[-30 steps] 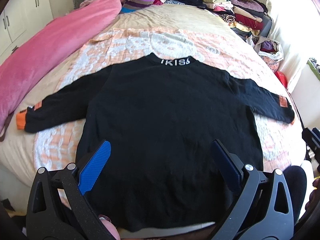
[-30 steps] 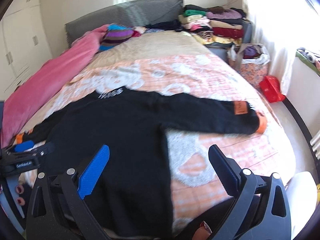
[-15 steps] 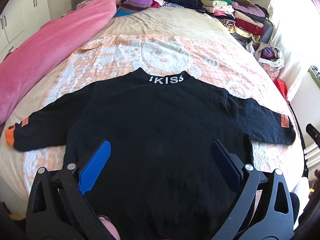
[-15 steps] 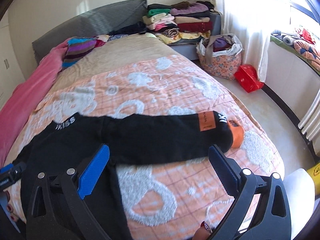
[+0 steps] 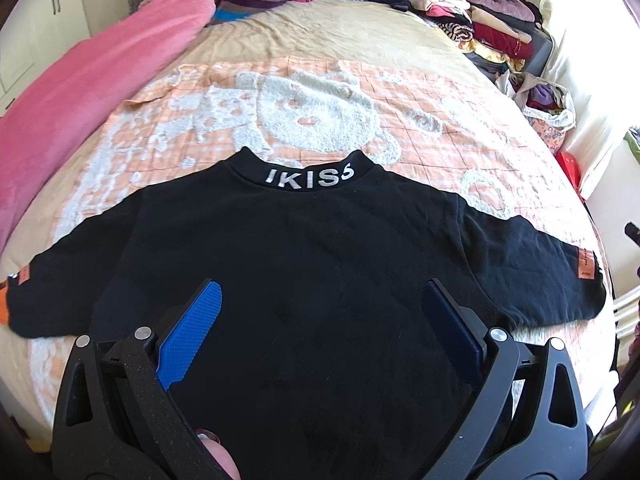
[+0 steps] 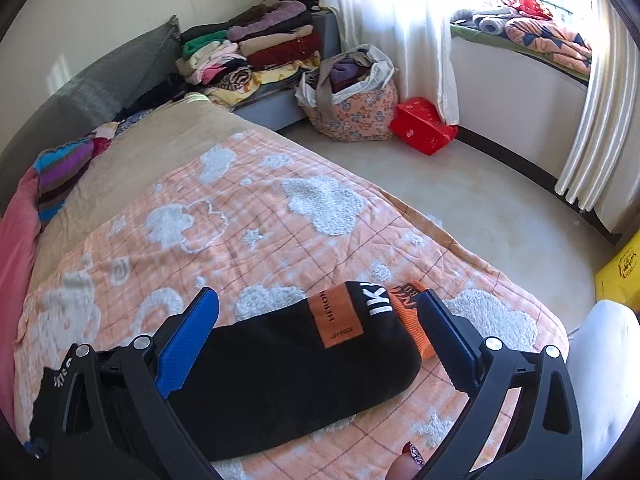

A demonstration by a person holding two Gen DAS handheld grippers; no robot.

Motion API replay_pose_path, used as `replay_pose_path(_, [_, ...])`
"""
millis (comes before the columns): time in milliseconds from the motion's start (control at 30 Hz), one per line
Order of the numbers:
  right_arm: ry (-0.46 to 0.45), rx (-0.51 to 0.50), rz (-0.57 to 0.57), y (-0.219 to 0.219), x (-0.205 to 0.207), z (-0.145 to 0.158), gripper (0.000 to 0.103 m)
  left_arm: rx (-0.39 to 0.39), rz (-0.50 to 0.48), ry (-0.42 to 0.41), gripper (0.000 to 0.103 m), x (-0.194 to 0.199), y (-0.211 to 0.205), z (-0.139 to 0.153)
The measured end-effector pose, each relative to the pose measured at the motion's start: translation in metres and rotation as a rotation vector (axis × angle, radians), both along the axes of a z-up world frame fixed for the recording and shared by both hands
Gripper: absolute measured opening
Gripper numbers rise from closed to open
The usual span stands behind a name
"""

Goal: Fold small clothes
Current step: 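Reach the right gripper to the orange sleeve cuff and close on it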

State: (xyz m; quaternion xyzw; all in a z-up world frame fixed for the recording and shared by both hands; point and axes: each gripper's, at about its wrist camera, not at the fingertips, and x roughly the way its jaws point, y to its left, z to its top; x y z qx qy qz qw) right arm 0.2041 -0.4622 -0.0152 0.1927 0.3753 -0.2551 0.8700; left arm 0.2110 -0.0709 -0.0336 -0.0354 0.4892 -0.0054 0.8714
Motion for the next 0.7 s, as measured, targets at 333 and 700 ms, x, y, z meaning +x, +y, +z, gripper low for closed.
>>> replay_pose_path(333, [0.036, 0.016, -0.118, -0.055, -0.015, -0.049, 0.099, -0.001, -0.025, 0.019, 0.094, 0.028, -0.016, -0.037])
replay_pose_path(700, [0.15, 0.107, -0.049, -0.062, 0.003, -0.092, 0.099, 0.071, -0.046, 0.015, 0.094, 0.028, -0.031, -0.074])
